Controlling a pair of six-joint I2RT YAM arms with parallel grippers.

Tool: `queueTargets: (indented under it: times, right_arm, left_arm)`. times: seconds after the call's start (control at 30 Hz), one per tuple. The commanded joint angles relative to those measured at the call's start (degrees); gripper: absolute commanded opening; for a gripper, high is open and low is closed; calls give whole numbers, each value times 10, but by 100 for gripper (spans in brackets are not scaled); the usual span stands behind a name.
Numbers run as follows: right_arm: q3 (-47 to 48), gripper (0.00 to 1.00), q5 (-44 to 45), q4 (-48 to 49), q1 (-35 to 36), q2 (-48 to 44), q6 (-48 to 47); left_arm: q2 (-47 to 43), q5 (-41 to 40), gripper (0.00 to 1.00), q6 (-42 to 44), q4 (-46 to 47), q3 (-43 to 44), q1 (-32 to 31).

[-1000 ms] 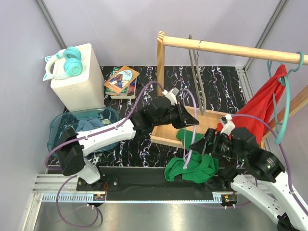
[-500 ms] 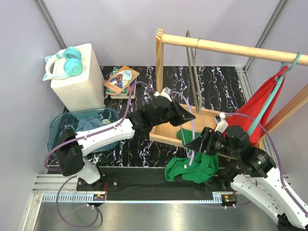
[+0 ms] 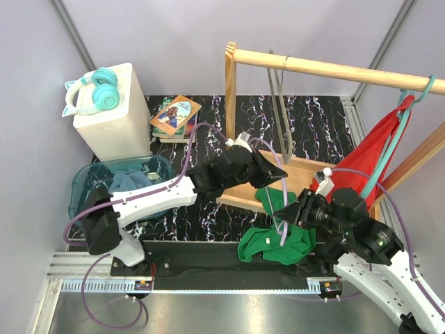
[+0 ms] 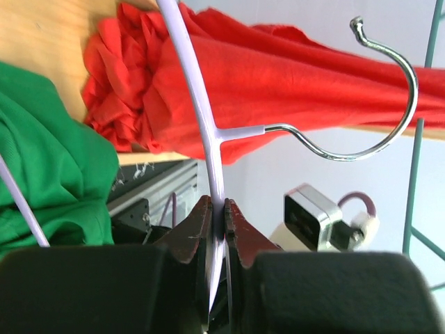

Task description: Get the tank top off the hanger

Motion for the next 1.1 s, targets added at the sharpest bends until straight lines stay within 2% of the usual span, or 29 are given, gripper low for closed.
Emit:
queueTargets:
  times: [0.0,0.03,0.07,0.33,0.43,0.47,0.57,0.6,0.83,1.07]
  right_arm:
    - [-4,21,-8,12,1,-18,17]
    - [-3,13,-7,0,2,-25,21]
    - [-1,0,-1,-8,1,-31,23]
    - [25,0,21,-123,1,-135,59]
    - [35,0,23,-165,1,-172,82]
    - [38,0,27,-177,1,-181,88]
    - [60,0,44,-225,1,-225,118]
    - [80,0,50,-253,1,-227,122]
    - [190,0,85,-362,1,-211,65]
    - [240,0,-24,-424,-1,-194,-13]
  left_arm:
    - [-13,-19,0,-19,59,17,-17]
    - [-15,-18,0,-18,59,16,-19]
    - [-15,-18,0,-16,59,16,-20]
    - [-22,4,0,14,51,10,-32]
    - [-23,27,22,34,50,11,-36]
    - [-24,48,40,46,50,12,-36]
    - [-37,77,57,78,52,6,-38]
    - [-44,80,59,88,54,-3,-42]
    - [-116,80,66,148,61,-60,-51]
    - [-165,67,65,132,63,-125,-52]
